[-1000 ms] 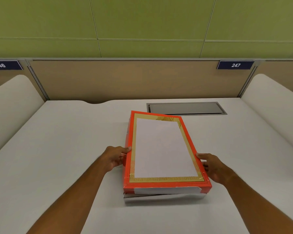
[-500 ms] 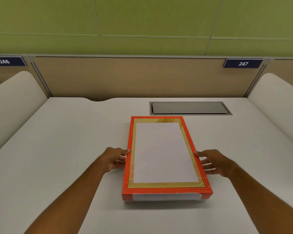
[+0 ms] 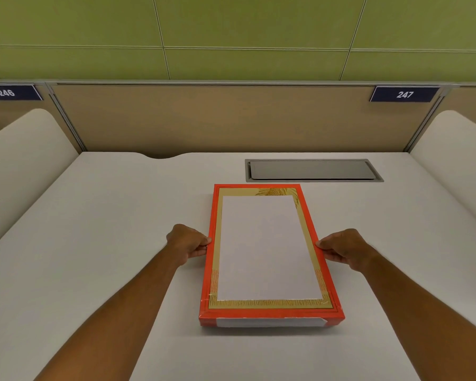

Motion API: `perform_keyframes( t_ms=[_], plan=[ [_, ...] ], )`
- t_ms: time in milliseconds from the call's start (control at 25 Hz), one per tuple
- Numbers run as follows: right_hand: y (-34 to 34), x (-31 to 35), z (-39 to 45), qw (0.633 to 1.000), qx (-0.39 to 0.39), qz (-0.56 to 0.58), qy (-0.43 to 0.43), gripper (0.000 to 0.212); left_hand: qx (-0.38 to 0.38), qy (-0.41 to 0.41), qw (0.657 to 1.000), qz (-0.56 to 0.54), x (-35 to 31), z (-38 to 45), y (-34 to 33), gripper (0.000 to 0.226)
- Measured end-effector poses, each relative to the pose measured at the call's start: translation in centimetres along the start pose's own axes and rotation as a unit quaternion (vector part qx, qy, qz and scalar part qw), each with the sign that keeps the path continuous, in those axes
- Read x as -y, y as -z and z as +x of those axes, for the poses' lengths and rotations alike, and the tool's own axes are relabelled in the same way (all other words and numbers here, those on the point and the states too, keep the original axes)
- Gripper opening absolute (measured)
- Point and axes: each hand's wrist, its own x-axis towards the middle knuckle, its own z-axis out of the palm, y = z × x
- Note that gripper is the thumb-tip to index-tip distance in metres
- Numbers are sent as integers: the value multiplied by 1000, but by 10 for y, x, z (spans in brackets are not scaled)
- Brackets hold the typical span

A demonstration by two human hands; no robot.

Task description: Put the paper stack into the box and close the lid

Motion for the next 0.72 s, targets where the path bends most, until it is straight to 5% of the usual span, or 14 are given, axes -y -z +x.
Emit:
perform_keyframes(
  t_ms=[440,600,720],
  plan=[
    [-2,1,4,999,-7,1,-41,20,-24,17,999,21,-1,1,-6,21],
    [-10,2,3,992,-76,-93,30,23,-87,-72,979,168,-5,-6,-13,27],
    [-26,14,-12,941,-176,-246,148,50,-121,-185,940,259,-19,-25,-28,49]
  ],
)
